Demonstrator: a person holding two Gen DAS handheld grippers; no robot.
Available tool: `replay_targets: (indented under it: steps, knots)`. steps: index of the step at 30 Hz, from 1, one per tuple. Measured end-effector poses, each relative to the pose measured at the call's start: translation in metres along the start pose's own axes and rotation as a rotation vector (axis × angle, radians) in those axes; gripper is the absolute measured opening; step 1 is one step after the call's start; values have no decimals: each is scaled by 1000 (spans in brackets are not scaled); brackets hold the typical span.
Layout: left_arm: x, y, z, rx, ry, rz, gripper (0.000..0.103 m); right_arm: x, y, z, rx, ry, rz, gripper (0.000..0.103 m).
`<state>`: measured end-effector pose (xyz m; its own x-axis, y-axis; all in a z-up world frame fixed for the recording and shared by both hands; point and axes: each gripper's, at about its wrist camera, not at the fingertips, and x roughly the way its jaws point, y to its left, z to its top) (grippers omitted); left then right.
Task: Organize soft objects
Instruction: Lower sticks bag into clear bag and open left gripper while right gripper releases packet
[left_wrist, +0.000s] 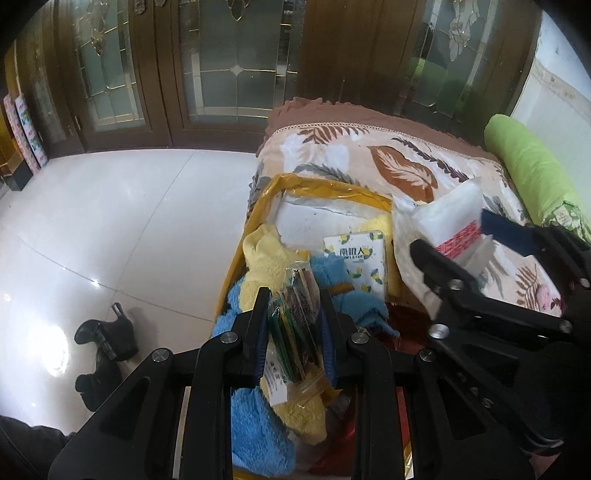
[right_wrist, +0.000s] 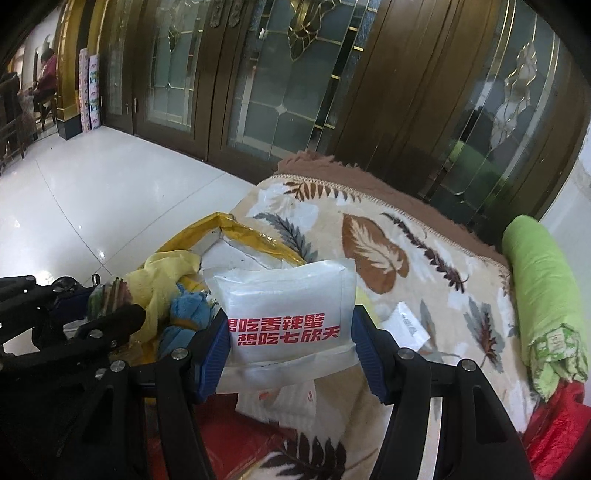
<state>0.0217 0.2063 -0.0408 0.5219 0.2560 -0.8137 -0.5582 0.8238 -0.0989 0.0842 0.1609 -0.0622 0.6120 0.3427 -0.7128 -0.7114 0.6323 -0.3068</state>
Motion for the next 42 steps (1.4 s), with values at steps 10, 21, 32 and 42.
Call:
replay_targets:
  steps: [10,21,32,42]
  knots:
    - [16,-7,19,26,-14,0,23,34,-18,9,86,86,74,67]
    - [23,-3,23,26,-28,-2,30,40,-25,8,145,58,100,68]
    - [17,4,27,-3,-56,4,56,47,-40,11,248,58,163,71]
    - [16,0,27,11,-56,-8,57,51,-53,14,396,55,317,72]
